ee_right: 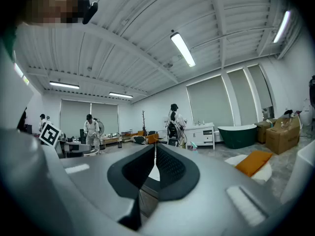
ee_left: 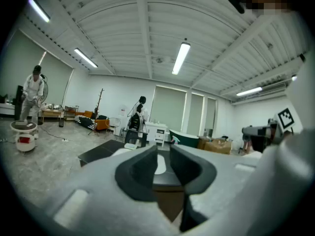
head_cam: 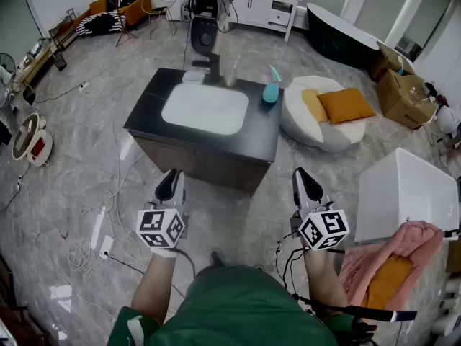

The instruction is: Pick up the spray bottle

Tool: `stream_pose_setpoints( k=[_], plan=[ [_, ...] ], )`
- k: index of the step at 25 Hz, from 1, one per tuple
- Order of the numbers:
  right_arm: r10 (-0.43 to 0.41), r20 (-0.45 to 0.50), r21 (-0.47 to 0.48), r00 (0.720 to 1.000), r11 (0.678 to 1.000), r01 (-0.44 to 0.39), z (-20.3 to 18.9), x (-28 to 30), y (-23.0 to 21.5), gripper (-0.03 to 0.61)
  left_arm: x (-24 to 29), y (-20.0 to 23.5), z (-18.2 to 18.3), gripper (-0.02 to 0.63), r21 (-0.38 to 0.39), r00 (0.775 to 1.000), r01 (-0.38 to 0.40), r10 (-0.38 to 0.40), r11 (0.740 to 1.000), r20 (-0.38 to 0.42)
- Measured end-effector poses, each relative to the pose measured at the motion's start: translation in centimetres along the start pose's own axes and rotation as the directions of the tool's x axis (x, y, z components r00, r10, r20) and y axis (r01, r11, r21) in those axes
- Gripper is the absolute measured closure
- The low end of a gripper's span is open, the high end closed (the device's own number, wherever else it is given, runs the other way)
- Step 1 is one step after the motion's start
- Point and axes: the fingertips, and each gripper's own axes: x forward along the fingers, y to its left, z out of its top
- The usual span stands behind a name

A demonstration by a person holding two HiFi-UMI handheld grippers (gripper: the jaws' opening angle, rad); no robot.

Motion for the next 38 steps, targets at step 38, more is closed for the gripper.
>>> stream_pose_setpoints(
  k=[38],
  plan=[
    [-0.138, -0.014, 0.072, 0.990, 0.988, 0.139, -1.8, 13.0, -1.4, 0.485, 7.4, 11.8, 1.4, 0.503, 0.060, 1.000, -0.009, 0.010, 0.998, -0.008]
  ],
)
